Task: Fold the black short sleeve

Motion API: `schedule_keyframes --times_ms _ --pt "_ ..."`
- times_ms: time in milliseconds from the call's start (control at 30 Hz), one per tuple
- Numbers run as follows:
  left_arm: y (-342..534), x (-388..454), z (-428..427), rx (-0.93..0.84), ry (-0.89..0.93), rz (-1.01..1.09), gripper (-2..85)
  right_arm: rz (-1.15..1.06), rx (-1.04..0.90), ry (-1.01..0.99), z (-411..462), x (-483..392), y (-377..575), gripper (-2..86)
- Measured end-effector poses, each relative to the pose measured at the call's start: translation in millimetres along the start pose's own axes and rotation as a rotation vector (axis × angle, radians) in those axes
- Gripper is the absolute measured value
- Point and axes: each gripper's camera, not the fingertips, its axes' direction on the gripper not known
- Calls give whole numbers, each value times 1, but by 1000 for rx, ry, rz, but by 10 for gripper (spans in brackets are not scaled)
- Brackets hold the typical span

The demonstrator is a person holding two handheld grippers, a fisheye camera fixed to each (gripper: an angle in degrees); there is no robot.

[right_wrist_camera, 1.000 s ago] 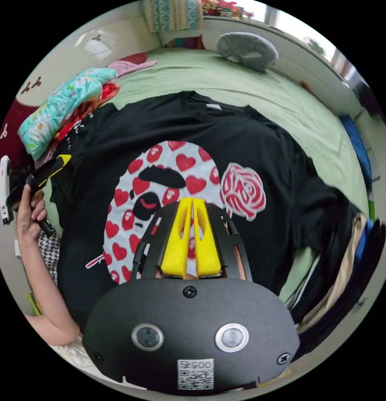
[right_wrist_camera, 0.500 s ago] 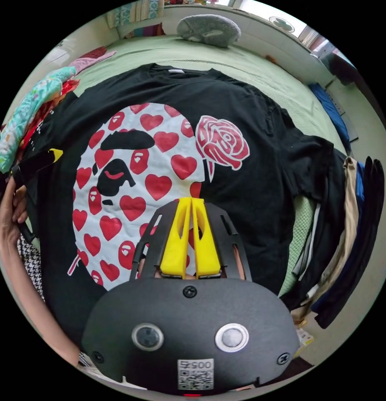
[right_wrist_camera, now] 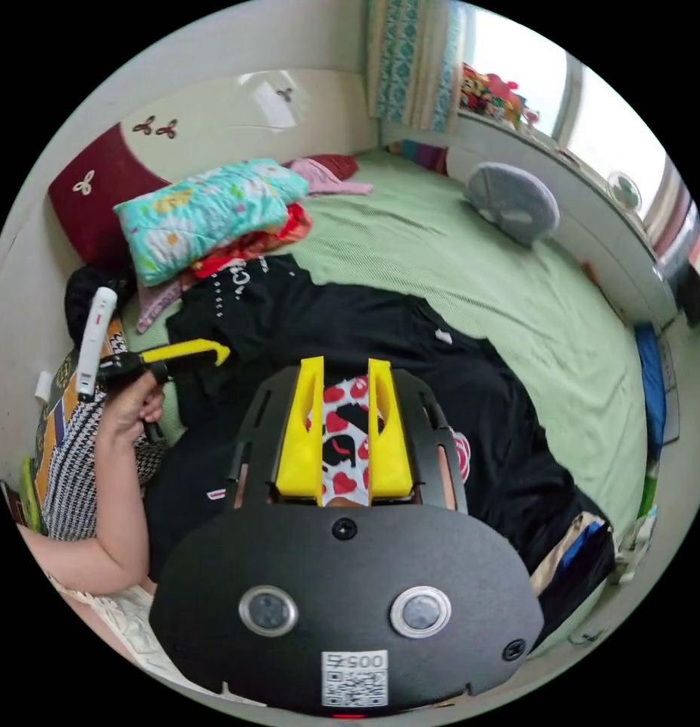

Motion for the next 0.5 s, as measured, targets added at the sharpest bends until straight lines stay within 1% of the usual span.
schedule_keyframes --times_ms 67,167,267,367,433,500 --pt "-6 -4 -20 64 -107 -16 88 -31 -8 -54 8 -22 -26 54" --pt "-11 -26 -25 81 -156 -83 99 -44 -37 -109 33 -44 -49 55" --pt "-3 -56 -2 86 -140 -174 110 -81 -90 -110 58 -63 -68 57" --pt "3 -76 24 8 -36 -231 115 -139 -93 -96 75 -76 -96 60" --pt "-1 -76 23 35 -90 -224 116 -153 -124 -128 90 -84 -121 75" --pt "-6 -77 20 51 -99 -217 116 -178 -180 -157 110 -98 -150 84"
